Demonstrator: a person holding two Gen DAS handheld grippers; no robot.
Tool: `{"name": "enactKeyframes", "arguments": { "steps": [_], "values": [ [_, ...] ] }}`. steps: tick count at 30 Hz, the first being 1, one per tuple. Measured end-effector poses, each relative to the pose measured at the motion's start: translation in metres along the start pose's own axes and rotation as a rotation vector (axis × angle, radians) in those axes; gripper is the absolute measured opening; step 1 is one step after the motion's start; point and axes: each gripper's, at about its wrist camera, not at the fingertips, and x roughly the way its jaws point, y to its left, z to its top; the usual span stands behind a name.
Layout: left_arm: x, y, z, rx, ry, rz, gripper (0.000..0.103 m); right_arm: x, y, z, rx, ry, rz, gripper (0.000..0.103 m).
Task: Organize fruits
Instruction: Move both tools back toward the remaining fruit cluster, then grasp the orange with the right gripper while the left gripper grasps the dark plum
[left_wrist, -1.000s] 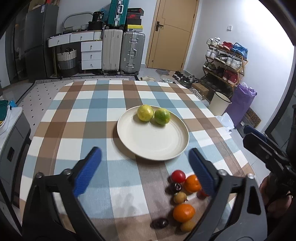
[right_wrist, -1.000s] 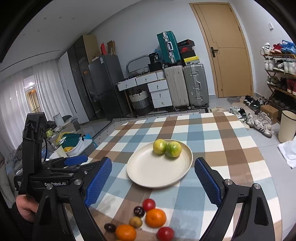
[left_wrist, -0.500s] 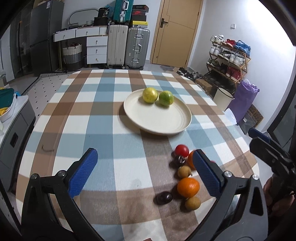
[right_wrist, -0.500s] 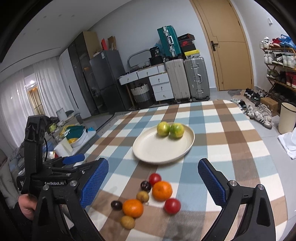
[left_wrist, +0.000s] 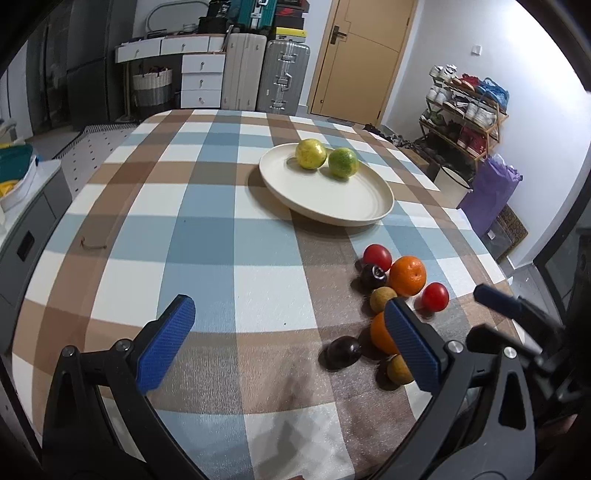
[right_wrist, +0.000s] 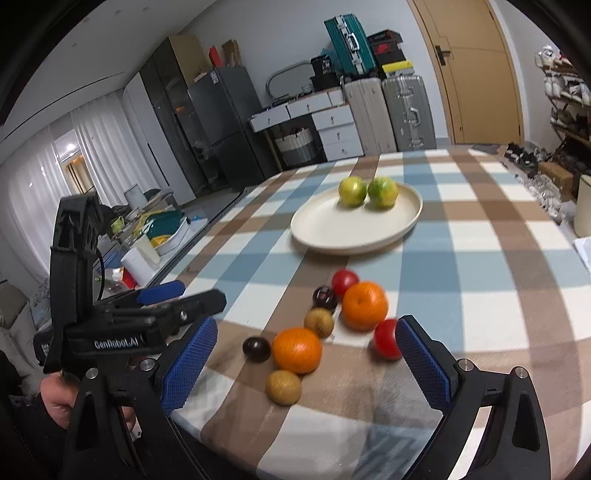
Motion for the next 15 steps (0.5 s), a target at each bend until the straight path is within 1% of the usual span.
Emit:
{"name": "enactKeyframes", "arguments": {
  "steps": [7,10,15],
  "values": [
    [0.012,0.004,-0.009,-0.003,0.03,0.004,0.102,0.018,0.003,-0.013,0.016,0.059,0.025,0.099],
    [0.016,0.008,-0.01,-0.019,0.036,0.003,0.102,0.026,0.002,-0.015,0.033,0.083,0.036,0.099],
    [0.019,0.017,-0.008,-0.049,0.037,0.007,0.102,0.036,0.0,-0.016,0.057,0.114,0.052,0.093]
  ]
}}
